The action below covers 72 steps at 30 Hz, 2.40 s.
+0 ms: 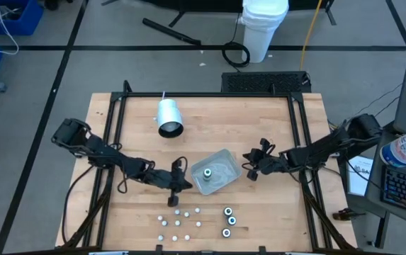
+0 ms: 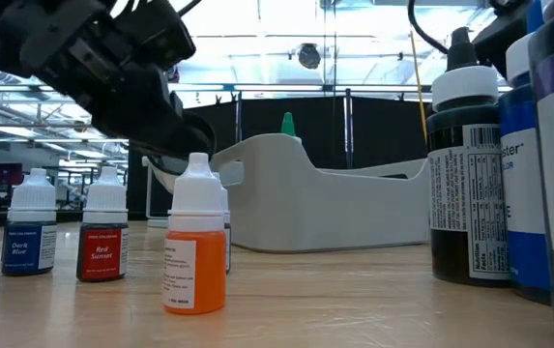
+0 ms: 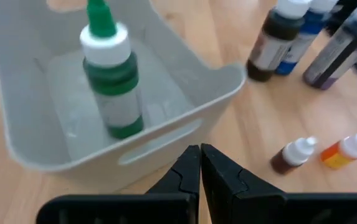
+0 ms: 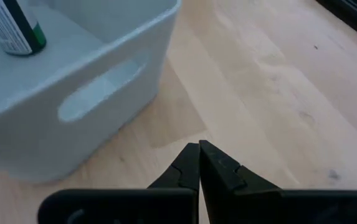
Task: Pick & Place food coloring
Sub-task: Adjust the white bin
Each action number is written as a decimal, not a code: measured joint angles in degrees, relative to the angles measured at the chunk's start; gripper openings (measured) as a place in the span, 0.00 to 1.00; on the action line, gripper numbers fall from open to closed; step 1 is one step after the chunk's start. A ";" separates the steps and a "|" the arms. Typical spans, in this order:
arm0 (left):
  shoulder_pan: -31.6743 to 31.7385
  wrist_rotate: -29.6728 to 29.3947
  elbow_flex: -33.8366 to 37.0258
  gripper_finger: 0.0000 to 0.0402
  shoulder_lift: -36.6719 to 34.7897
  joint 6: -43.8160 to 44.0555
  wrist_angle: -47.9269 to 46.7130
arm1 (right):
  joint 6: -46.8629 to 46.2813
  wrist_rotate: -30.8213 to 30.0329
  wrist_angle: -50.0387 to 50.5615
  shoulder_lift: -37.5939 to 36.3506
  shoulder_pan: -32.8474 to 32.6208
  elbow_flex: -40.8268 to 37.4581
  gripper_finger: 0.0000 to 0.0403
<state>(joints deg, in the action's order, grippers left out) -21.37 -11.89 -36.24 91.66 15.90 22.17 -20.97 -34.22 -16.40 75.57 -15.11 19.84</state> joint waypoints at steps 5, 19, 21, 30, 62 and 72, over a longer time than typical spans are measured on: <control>0.29 -5.15 0.07 0.05 0.00 2.24 -3.49 | -0.02 1.54 -6.15 5.91 0.00 -0.03 0.00; 3.51 -7.37 0.07 0.05 0.00 2.65 -3.75 | -0.76 4.41 -18.15 11.45 -4.49 0.04 0.00; 4.18 -7.65 0.12 0.05 0.00 2.48 -3.81 | -0.76 4.39 -17.91 11.48 -5.17 0.08 0.00; 7.73 -7.78 0.14 0.05 0.00 1.16 -2.87 | -0.90 4.52 -18.66 11.52 -7.17 0.13 0.00; 12.02 -5.16 0.14 0.05 -0.09 -1.66 -3.95 | -5.38 7.48 -16.71 11.48 -7.88 0.26 0.00; 12.72 -4.67 0.12 0.05 -0.09 -4.87 -6.67 | -5.37 7.12 -15.12 11.48 -7.72 0.26 0.00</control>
<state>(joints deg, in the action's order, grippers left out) -8.64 -16.56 -36.12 91.57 11.03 15.50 -26.34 -27.10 -31.52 87.05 -22.83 20.10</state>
